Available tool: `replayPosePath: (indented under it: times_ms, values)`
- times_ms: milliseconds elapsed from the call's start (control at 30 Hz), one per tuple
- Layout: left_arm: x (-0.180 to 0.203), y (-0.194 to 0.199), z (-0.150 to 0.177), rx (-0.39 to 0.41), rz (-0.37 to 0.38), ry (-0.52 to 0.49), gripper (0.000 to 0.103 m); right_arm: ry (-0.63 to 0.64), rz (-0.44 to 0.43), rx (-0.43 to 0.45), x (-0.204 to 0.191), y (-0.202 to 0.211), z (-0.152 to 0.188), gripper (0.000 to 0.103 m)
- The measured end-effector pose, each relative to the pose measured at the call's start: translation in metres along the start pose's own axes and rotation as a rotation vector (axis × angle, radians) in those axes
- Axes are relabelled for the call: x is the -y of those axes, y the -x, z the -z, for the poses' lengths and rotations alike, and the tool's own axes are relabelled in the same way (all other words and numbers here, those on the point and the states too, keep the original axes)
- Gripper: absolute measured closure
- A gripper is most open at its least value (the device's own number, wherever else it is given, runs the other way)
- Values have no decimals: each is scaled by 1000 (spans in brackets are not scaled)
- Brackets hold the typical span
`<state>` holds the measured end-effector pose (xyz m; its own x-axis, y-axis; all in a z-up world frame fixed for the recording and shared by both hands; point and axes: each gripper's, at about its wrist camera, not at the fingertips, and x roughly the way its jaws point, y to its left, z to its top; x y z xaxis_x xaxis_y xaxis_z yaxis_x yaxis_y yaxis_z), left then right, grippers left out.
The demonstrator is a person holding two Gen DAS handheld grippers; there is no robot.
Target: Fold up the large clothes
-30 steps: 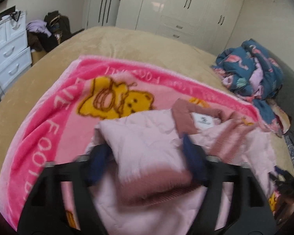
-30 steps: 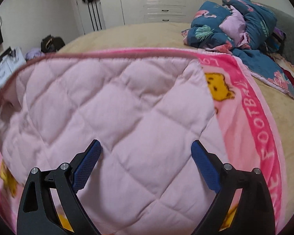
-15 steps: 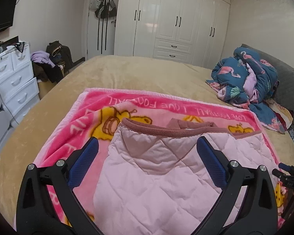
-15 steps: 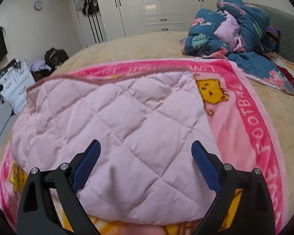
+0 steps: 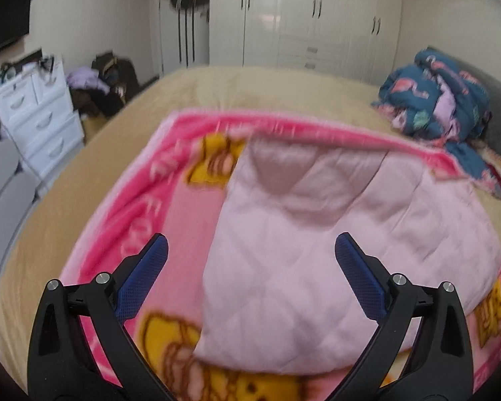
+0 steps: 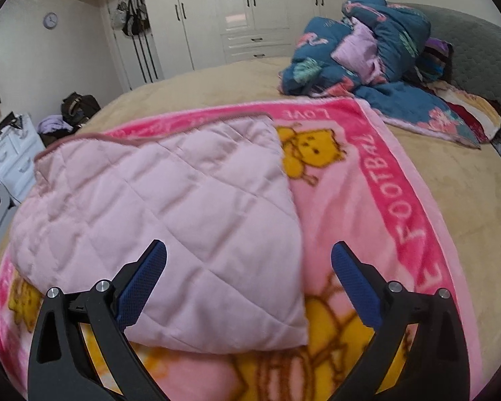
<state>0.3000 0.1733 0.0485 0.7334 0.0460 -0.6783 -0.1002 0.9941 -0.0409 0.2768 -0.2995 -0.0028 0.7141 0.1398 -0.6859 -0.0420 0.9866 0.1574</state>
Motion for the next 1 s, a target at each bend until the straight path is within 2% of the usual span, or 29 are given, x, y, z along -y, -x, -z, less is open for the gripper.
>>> replayPosePath:
  times_ms: [167,333,367,400,433,467,500,533,567,633,767,867,1000]
  values:
    - [-12,-30,31,-110,54,44,9,-10,-1,-36,12,-24,13,4]
    - [-9,-44,48,-136,85,38,9,-9,-23,-44,14,-43,21,5]
    - [-6,-47,51,-141,83,28,14,-10,-33,-44,13,-46,22,10]
    - [-3,-50,52,-141,82,16,30,-9,-47,-46,11,-48,23,20]
    - [0,-52,52,-139,86,16,39,-7,-88,-53,9,-51,24,43]
    - [2,-52,50,-131,82,15,53,3,-77,-44,4,-51,25,49]
    - [5,-52,48,-125,74,9,63,17,-68,-31,0,-49,24,57]
    - [9,-51,44,-118,73,3,68,40,-76,-12,-7,-45,22,70]
    - [12,-48,39,-99,70,-5,75,58,-69,6,-12,-41,17,77]
    - [14,-45,29,-70,60,-5,80,62,-66,38,-16,-34,5,82]
    - [10,-50,0,-43,49,34,81,4,-71,90,-14,-31,-31,83]
    - [11,-59,-12,-45,18,32,83,-45,-44,71,-8,-51,-48,83]
    - [13,-79,-16,-78,-5,24,83,-73,-4,14,-2,-82,-48,83]
